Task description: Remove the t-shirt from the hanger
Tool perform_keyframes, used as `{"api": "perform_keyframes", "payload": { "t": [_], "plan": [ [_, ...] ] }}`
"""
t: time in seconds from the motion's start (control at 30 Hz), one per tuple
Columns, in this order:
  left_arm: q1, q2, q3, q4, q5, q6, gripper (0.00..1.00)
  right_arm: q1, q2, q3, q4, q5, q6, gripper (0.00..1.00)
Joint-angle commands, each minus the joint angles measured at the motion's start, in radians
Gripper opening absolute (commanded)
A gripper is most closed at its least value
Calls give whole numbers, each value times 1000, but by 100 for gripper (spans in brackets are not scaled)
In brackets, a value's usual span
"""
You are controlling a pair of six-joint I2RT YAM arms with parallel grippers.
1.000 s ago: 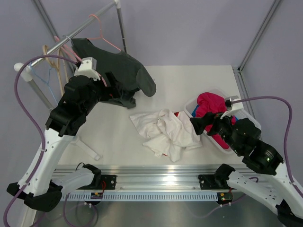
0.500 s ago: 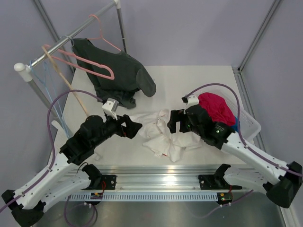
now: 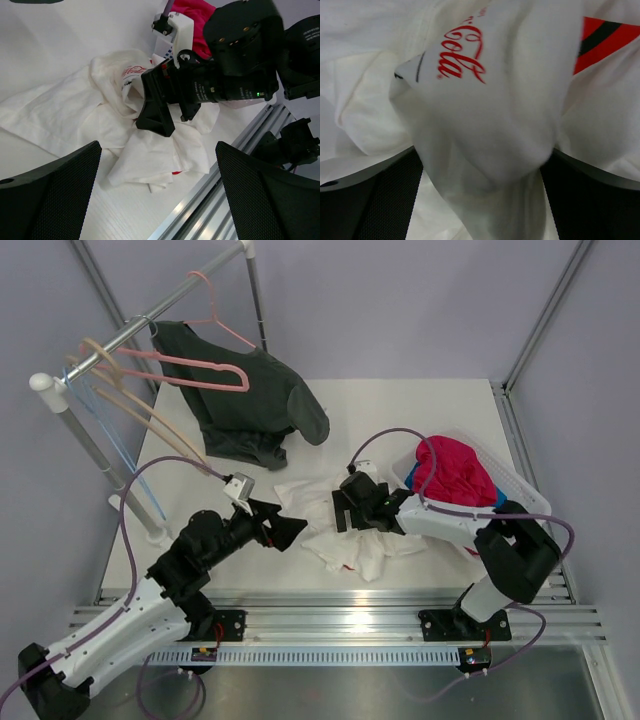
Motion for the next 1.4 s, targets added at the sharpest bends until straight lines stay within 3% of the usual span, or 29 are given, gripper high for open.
{"api": "perform_keyframes", "payload": {
  "t": [0.0,0.2,0.33,0.37,0.47,0.57,0.73,0.83,1.0,1.2,1.37],
  "plan": [
    [-5,-58,-58,131,-81,-34,99,31,98,54,47,53,33,100],
    [-5,-148,-101,136,-148,-48,99,32,193,32,106,52,62,92],
    [-5,-179,-119,126,-185,-57,99,34,230,52,102,67,74,50],
    [-5,-177,-118,122,-185,-57,99,32,229,61,91,66,67,31],
    [-5,-174,-103,99,-187,-54,99,32,158,142,22,47,29,0],
    [-5,-182,-92,67,-204,-54,99,34,19,241,-155,114,-20,0],
    [-5,-210,-95,50,-224,-62,99,31,-257,454,-430,395,-192,0],
    [-5,-210,-93,47,-230,-66,99,-50,-362,515,-519,533,-251,0],
    [-5,-182,-81,60,-205,-74,99,-158,-523,578,-567,559,-289,0],
    [-5,-193,-84,54,-195,-76,99,-183,-641,634,-616,714,-364,0],
    [-5,-200,-75,54,-172,-85,99,-207,-672,527,-587,724,-320,0]
  ]
}}
